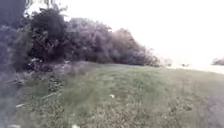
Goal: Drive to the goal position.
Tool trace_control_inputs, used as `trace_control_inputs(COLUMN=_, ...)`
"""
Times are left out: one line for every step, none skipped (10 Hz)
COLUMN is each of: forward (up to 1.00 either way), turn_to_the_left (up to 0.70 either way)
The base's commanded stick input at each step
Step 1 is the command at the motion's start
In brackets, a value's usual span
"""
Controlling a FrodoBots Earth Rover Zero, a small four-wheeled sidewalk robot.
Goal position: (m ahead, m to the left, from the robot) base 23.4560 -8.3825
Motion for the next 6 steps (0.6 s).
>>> trace_control_inputs(forward=0.70, turn_to_the_left=-0.03)
trace_control_inputs(forward=0.70, turn_to_the_left=0.00)
trace_control_inputs(forward=0.70, turn_to_the_left=0.00)
trace_control_inputs(forward=0.70, turn_to_the_left=0.00)
trace_control_inputs(forward=0.70, turn_to_the_left=0.00)
trace_control_inputs(forward=0.70, turn_to_the_left=0.00)
